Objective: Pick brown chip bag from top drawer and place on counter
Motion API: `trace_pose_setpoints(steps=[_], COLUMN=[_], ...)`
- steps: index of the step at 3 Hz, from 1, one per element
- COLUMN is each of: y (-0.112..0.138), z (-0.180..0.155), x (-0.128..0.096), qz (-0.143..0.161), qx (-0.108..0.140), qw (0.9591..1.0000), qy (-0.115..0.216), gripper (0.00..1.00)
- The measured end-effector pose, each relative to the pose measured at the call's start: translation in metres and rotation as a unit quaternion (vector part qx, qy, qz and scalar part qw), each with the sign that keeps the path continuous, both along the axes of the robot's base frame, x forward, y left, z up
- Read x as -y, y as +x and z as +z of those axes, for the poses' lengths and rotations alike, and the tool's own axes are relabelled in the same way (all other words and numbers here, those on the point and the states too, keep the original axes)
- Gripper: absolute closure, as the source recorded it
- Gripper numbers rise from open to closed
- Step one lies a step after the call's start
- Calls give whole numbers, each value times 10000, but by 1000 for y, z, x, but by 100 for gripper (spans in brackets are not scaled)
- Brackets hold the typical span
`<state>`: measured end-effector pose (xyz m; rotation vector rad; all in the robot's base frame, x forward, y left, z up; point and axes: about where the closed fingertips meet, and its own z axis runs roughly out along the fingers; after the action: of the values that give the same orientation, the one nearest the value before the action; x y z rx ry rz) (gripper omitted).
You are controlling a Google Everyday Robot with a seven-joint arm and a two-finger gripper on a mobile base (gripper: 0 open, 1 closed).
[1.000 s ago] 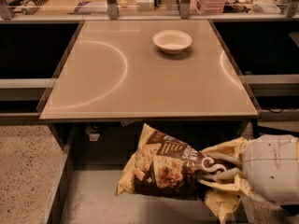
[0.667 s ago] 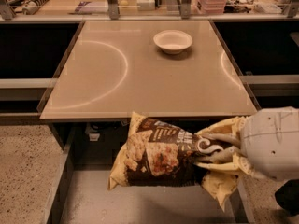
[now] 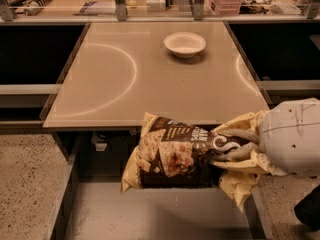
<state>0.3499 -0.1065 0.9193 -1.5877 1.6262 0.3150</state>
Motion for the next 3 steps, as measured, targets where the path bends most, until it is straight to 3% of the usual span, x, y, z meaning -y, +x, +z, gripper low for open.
trace_pose_setpoints(steps=[3], y=[103], z=[44], x=[46], qz=[-612], qx=[438], qw=[9970], qy=[-205], gripper=[100])
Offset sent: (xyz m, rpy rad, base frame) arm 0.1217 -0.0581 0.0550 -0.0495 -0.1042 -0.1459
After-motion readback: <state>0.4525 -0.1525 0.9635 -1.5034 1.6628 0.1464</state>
